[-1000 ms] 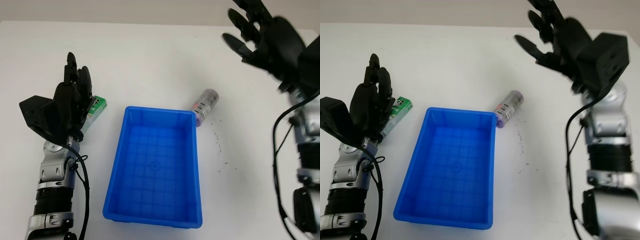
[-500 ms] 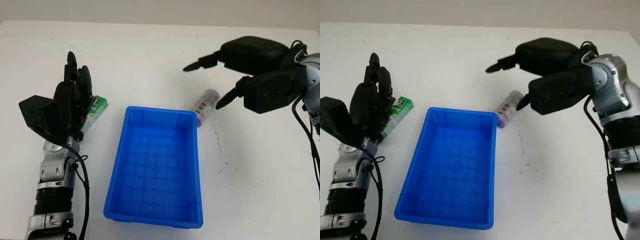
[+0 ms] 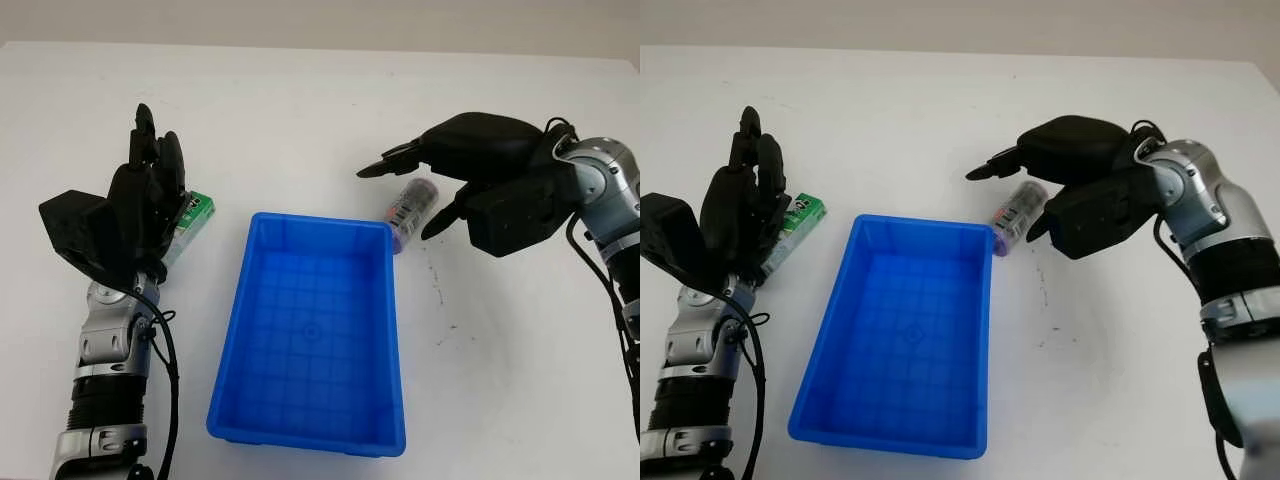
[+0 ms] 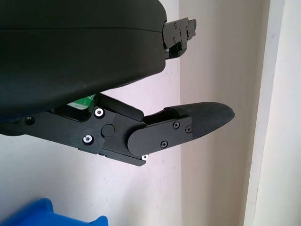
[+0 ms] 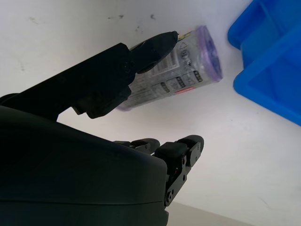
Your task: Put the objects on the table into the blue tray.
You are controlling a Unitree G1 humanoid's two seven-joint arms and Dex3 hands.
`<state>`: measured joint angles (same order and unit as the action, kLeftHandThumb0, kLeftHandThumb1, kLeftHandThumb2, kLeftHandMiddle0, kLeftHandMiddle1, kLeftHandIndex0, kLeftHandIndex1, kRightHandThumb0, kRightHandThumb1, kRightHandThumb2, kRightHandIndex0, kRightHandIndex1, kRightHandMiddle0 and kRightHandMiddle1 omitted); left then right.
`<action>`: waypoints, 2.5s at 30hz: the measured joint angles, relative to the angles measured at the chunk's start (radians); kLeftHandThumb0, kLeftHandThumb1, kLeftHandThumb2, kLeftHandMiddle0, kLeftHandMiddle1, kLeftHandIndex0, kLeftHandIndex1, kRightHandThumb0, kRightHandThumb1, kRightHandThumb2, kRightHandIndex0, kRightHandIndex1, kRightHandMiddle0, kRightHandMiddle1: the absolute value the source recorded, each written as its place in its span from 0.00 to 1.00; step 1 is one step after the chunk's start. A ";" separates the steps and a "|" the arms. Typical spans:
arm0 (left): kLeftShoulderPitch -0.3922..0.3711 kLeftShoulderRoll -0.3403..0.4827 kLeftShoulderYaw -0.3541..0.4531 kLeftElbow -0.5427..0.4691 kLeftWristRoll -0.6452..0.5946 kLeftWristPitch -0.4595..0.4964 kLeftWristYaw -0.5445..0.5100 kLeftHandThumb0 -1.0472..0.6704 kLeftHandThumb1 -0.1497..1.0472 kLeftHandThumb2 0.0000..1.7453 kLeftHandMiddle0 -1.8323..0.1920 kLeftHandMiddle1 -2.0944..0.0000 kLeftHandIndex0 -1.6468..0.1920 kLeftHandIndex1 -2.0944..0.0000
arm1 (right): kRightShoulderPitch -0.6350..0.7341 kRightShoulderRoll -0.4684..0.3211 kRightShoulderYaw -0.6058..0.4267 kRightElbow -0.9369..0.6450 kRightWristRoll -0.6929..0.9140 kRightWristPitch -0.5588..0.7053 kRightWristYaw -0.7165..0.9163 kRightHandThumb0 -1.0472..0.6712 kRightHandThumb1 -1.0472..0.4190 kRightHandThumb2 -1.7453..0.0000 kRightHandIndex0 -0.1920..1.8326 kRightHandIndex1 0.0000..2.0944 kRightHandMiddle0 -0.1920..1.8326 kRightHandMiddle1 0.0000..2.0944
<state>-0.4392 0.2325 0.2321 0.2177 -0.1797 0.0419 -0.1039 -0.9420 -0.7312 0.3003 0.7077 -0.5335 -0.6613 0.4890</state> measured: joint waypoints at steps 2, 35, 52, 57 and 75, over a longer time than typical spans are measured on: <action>0.000 -0.001 0.000 0.000 0.000 0.000 0.000 0.17 1.00 0.37 1.00 0.99 1.00 1.00 | 0.007 0.008 0.019 0.040 -0.052 -0.067 -0.108 0.42 0.16 0.96 0.42 0.09 0.42 0.09; 0.003 -0.010 0.001 -0.010 -0.003 0.010 0.004 0.17 1.00 0.36 0.99 0.97 1.00 0.98 | -0.200 0.063 0.069 0.263 -0.210 -0.089 -0.911 0.39 0.00 0.97 0.67 1.00 0.58 1.00; 0.011 -0.024 -0.003 -0.026 -0.003 0.021 0.013 0.16 1.00 0.35 1.00 0.98 1.00 0.99 | 0.210 0.145 -0.060 -0.714 0.621 0.380 0.001 0.39 0.00 0.90 0.70 1.00 0.51 1.00; 0.015 -0.025 -0.004 -0.028 -0.003 0.022 0.013 0.16 1.00 0.35 1.00 0.98 1.00 0.98 | 0.253 0.130 -0.055 -0.788 0.636 0.499 0.184 0.35 0.00 0.95 0.60 1.00 0.46 1.00; 0.017 -0.025 -0.006 -0.029 0.000 0.024 0.019 0.16 1.00 0.35 1.00 0.97 1.00 0.98 | 0.190 0.150 -0.115 -0.657 0.631 0.408 0.413 0.02 0.00 0.58 0.02 0.01 0.03 0.02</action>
<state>-0.4221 0.2079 0.2265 0.1890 -0.1799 0.0664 -0.0852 -0.7515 -0.5814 0.1856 0.0507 0.0977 -0.2537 0.9025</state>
